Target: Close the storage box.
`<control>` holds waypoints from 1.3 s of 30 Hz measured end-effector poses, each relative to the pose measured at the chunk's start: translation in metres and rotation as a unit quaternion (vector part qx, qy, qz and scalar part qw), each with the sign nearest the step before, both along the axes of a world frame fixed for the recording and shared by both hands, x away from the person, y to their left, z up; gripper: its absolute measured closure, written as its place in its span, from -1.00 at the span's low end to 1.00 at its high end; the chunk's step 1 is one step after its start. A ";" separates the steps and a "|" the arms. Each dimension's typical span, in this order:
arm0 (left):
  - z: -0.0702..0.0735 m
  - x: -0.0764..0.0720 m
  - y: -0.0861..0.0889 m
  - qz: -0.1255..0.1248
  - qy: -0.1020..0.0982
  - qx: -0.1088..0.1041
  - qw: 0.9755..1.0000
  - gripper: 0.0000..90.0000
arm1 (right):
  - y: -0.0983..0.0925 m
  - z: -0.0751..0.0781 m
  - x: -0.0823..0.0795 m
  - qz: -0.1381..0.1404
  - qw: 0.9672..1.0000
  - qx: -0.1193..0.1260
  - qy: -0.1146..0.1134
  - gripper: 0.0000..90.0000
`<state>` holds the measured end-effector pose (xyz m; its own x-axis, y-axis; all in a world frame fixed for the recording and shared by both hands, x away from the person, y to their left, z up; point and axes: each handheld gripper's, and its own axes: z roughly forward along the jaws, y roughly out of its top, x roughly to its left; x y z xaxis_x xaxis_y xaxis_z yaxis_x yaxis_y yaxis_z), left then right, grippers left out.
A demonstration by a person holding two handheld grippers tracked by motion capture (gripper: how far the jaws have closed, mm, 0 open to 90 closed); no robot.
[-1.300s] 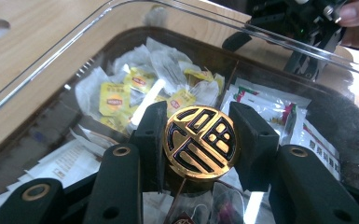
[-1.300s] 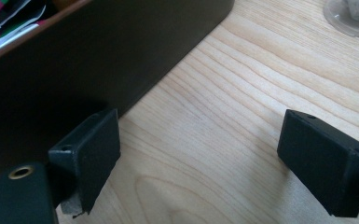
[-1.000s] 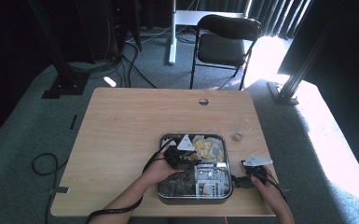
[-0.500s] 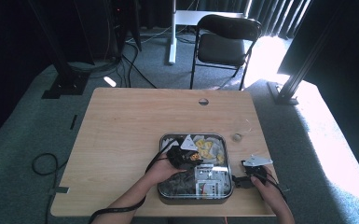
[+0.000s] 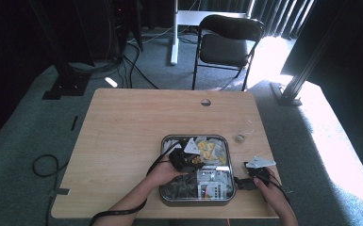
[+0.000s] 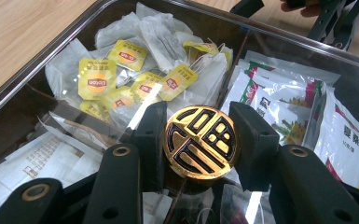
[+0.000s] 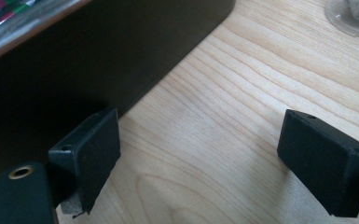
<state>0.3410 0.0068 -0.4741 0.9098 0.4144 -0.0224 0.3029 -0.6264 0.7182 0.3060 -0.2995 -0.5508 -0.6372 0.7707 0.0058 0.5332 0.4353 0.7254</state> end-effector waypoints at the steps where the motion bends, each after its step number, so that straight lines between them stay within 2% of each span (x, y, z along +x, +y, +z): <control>1: 0.000 0.000 0.000 0.000 0.001 -0.001 1.000 0.32 | 0.000 0.000 0.000 0.000 1.000 0.000 0.000 -0.72; 4: -0.001 0.000 0.001 0.000 0.001 -0.003 1.000 0.32 | 0.000 0.000 0.000 0.000 1.000 0.000 0.000 -0.72; 5: -0.003 0.000 0.002 0.001 0.001 -0.011 1.000 0.32 | 0.000 0.000 0.000 0.000 1.000 0.000 0.000 -0.72; 13: -0.002 0.000 0.001 0.001 -0.001 -0.007 1.000 0.30 | 0.000 0.000 0.000 0.000 1.000 0.000 0.000 -0.72; 17: -0.002 0.000 0.003 -0.001 0.008 -0.019 1.000 0.28 | 0.000 0.000 0.000 0.000 1.000 0.000 0.000 -0.72; 20: 0.003 0.000 0.007 0.004 0.017 -0.050 0.999 0.07 | 0.000 0.000 0.000 0.000 1.000 0.000 -0.001 -0.72; 21: 0.005 0.000 0.008 0.007 0.015 -0.057 0.998 -0.02 | 0.000 0.000 0.000 0.001 1.000 0.000 -0.001 -0.72; 23: 0.010 0.001 0.010 0.010 0.025 -0.068 0.997 -0.15 | 0.000 0.000 0.000 0.000 1.000 0.000 -0.001 -0.72; 25: 0.013 0.000 0.012 0.014 0.019 -0.069 0.997 -0.45 | 0.000 0.000 0.000 0.001 1.000 -0.001 -0.001 -0.72; 28: 0.014 0.002 0.015 0.026 0.019 -0.062 0.998 -0.68 | 0.000 0.000 0.000 0.001 1.000 -0.001 -0.001 -0.72; 30: 0.013 0.003 0.019 0.036 0.017 -0.060 0.997 -0.73 | 0.000 0.000 0.000 0.001 1.000 -0.001 -0.001 -0.72; 32: 0.011 0.005 0.023 0.047 0.016 -0.057 0.997 -0.98 | 0.000 0.000 0.000 0.001 1.000 -0.001 -0.001 -0.72; 35: 0.009 0.006 0.030 0.065 -0.007 -0.059 0.996 -0.99 | 0.000 0.000 0.000 0.001 1.000 0.000 0.000 -0.72; 39: 0.009 0.006 0.038 0.083 -0.026 -0.062 0.994 -0.99 | 0.000 0.000 0.000 0.001 1.000 -0.001 -0.001 -0.72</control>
<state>0.3472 0.0444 -0.4651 0.8307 0.5555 -0.0378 0.3552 -0.4764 0.8043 0.3062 -0.2996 -0.5509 -0.6384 0.7697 0.0031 0.5306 0.4372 0.7261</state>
